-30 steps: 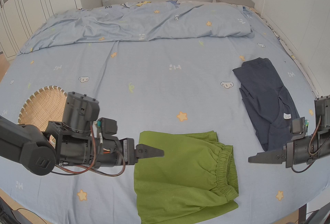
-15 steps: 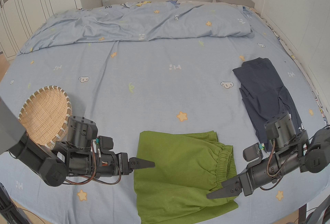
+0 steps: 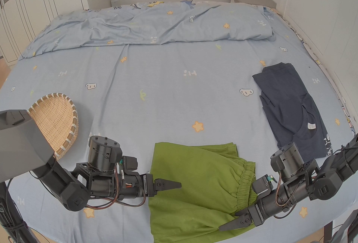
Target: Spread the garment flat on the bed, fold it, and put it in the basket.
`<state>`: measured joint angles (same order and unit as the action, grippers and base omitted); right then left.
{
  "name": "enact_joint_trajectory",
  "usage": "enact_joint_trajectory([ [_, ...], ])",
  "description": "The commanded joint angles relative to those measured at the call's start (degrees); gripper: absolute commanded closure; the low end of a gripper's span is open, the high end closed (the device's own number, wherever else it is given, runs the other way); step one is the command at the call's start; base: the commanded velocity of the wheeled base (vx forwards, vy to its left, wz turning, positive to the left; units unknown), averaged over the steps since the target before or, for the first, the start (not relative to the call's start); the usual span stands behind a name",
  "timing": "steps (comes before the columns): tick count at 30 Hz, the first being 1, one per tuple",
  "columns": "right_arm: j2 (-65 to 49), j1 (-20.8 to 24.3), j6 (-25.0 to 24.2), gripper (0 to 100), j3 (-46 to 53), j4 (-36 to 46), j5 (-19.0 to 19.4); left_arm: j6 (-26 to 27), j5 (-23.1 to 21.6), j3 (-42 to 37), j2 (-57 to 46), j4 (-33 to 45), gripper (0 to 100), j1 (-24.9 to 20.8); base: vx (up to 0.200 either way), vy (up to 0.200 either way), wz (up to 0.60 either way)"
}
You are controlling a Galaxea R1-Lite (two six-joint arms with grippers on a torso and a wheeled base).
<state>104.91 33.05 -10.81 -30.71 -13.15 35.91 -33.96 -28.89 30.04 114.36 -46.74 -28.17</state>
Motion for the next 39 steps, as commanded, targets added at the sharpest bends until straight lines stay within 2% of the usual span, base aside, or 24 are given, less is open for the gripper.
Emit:
enact_joint_trajectory([
  [1, 1.0, -2.99, 1.58, 0, 2.67, -1.88, 0.03, -2.6, -0.02, -0.33, 3.85, -4.33, 0, -2.68, 0.0, 0.0, 0.0],
  [7, 0.82, -6.77, 2.38, 0, 3.11, -3.11, 1.35, -3.39, -0.11, -2.18, 6.14, -11.09, 0, -4.79, 0.0, 0.0, 0.0],
  [15, 0.82, -8.0, 2.38, 0, 2.93, -3.55, 1.7, -3.57, -0.11, -3.49, 7.28, -14.17, 0, -6.19, 0.0, 0.0, 0.0],
  [16, 0.73, -8.09, 2.38, 0, 2.85, -3.63, 1.7, -3.65, -0.11, -3.41, 7.28, -14.17, 100, -6.46, 0.0, 0.0, 0.0],
  [19, 0.47, -8.18, 2.38, 0, 2.67, -3.72, 1.79, -4.53, -0.02, -3.14, 6.93, -14.08, 100, -6.54, 0.0, 0.0, 0.0],
  [22, -4.01, -10.55, 1.67, 0, 1.53, -3.46, 2.14, -6.64, -0.29, -2.7, 5.35, -12.85, 100, -5.84, 0.0, 0.0, 0.0],
  [24, -6.83, -12.04, 0.79, 0, 0.3, -2.93, 4.25, -6.82, -0.38, -2.18, 2.62, -10.57, 100, -4.87, 0.0, 0.0, 0.0],
  [26, -9.64, -13.8, -1.58, 0, -1.28, -2.23, 6.63, -6.82, -1.08, -0.95, -0.63, -5.82, 100, -2.68, 0.0, 0.0, 0.0],
  [28, -12.28, -15.65, -3.6, 0, -3.48, -0.91, 7.68, -6.82, -3.28, 0.81, -4.41, -0.37, 100, -0.66, 0.0, 0.0, 0.0],
  [29, -14.03, -17.32, -4.66, 0, -5.77, 0.85, 7.94, -6.73, -5.74, 2.13, -8.45, 4.29, 100, 1.37, 0.0, 0.0, 0.0],
  [32, -15.79, -21.1, -4.92, 0, -10.78, 5.95, 8.21, -6.47, -10.66, 5.82, -15.92, 13.6, 100, 6.02, 0.0, 0.0, 0.0],
  [34, -16.76, -23.91, -4.83, 0, -15.35, 11.75, 10.14, -6.03, -14.88, 11.71, -20.93, 23.45, 100, 9.89, 0.0, 0.0, 0.0],
  [37, -17.46, -27.86, -4.66, 0, -18.51, 15.7, 14.45, -3.13, -17.08, 19.01, -22.69, 32.41, 100, 13.85, 0.0, 0.0, 0.0],
  [39, -17.37, -29.27, -4.66, 0, -19.57, 16.32, 15.59, -1.63, -17.34, 23.58, -22.25, 36.02, 100, 15.25, 0.0, 0.0, 0.0],
])
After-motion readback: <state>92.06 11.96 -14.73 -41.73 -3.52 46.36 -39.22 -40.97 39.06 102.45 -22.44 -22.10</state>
